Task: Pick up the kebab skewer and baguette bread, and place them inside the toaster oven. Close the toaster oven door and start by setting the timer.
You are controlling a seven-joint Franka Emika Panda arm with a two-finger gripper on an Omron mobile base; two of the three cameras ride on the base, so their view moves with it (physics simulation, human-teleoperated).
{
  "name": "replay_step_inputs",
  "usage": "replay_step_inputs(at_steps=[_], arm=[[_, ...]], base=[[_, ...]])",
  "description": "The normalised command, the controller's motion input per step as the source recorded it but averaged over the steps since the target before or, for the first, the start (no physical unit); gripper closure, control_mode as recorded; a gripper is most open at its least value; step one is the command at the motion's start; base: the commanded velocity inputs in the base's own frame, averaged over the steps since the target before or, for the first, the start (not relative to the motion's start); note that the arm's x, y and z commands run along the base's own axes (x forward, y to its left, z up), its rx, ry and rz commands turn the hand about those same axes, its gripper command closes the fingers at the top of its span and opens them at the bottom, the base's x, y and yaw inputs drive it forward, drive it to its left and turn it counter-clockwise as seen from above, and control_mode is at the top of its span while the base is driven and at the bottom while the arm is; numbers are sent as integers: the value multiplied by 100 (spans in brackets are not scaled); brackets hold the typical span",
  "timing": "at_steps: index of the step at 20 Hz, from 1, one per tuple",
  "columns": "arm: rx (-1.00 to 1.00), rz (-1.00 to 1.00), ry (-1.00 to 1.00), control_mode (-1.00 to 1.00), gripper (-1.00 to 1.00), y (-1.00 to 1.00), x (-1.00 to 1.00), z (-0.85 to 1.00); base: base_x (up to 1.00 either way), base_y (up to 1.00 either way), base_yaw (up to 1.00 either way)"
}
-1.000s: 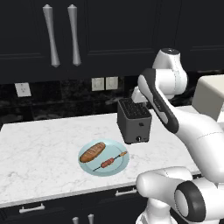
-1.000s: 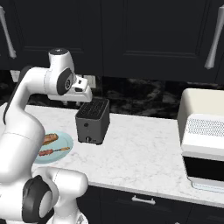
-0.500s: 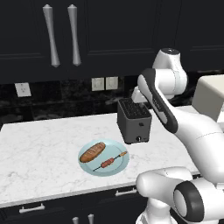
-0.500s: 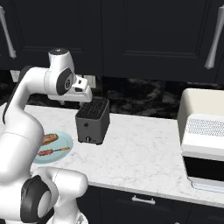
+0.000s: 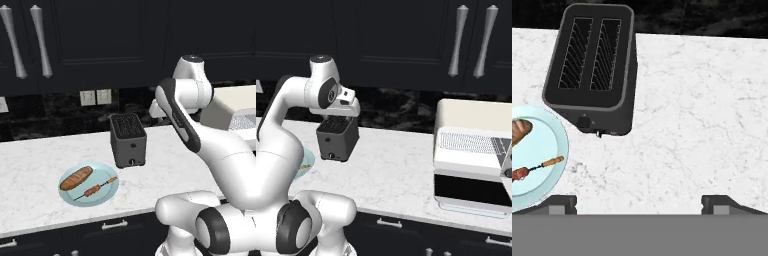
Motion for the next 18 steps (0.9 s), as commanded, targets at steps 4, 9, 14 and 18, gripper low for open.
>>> replay_step_inputs(at_steps=[4, 9, 14, 18], arm=[[0, 0, 0, 100, -100, 0, 0, 0], [0, 0, 0, 100, -100, 0, 0, 0], [0, 0, 0, 100, -100, 0, 0, 0], [0, 0, 0, 100, -100, 0, 0, 0]], base=[[0, -70, -2], [0, -54, -1], [0, -50, -1], [0, -23, -1]])
